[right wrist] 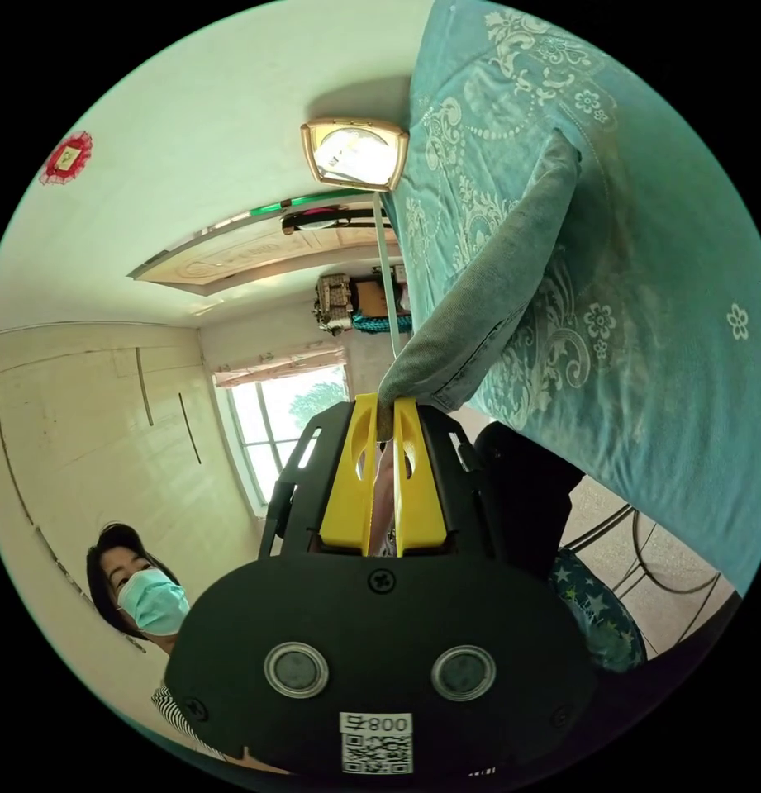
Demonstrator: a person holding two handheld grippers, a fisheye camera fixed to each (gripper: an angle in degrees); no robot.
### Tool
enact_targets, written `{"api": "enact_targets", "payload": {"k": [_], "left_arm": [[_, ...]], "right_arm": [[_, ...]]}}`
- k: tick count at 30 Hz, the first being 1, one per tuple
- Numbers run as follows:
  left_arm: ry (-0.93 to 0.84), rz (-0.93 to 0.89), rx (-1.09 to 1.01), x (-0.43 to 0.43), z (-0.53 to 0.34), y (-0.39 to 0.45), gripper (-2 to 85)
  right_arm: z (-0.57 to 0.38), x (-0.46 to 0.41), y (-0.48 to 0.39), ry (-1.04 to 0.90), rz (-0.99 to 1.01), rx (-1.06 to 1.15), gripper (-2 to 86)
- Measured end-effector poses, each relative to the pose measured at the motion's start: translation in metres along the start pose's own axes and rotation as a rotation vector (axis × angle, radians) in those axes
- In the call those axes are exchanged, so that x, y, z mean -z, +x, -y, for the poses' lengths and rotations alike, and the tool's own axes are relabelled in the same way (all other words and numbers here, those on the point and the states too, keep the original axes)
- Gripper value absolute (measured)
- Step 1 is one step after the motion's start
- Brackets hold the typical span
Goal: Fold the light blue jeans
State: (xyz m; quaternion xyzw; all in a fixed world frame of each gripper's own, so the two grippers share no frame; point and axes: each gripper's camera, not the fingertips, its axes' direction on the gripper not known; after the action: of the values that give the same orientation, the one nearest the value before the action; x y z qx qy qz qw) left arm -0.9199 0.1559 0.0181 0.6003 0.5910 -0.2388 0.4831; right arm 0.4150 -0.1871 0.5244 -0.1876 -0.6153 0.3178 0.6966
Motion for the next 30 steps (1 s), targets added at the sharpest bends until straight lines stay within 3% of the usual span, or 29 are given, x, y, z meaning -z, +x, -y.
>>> {"api": "enact_targets", "payload": {"k": [7, 13, 25, 30], "left_arm": [[-0.05, -0.155, 0.086, -0.047, -0.025, 0.02, 16.1], [-0.061, -0.147, 0.062, -0.073, -0.045, 0.066, 8.6], [-0.192, -0.071, -0.173, -0.133, -0.124, 0.244, 6.8], [-0.331, -0.025, -0.271, -0.218, -0.179, 0.347, 6.7]], "right_arm": [[-0.01, 0.016, -0.013, -0.001, -0.005, 0.011, 2.4], [-0.029, 0.038, -0.015, -0.004, -0.018, 0.003, 2.3], [-0.106, 0.138, -0.002, 0.057, 0.11, 0.028, 2.0], [-0.158, 0.211, -0.003, 0.167, 0.218, 0.082, 1.9]]}}
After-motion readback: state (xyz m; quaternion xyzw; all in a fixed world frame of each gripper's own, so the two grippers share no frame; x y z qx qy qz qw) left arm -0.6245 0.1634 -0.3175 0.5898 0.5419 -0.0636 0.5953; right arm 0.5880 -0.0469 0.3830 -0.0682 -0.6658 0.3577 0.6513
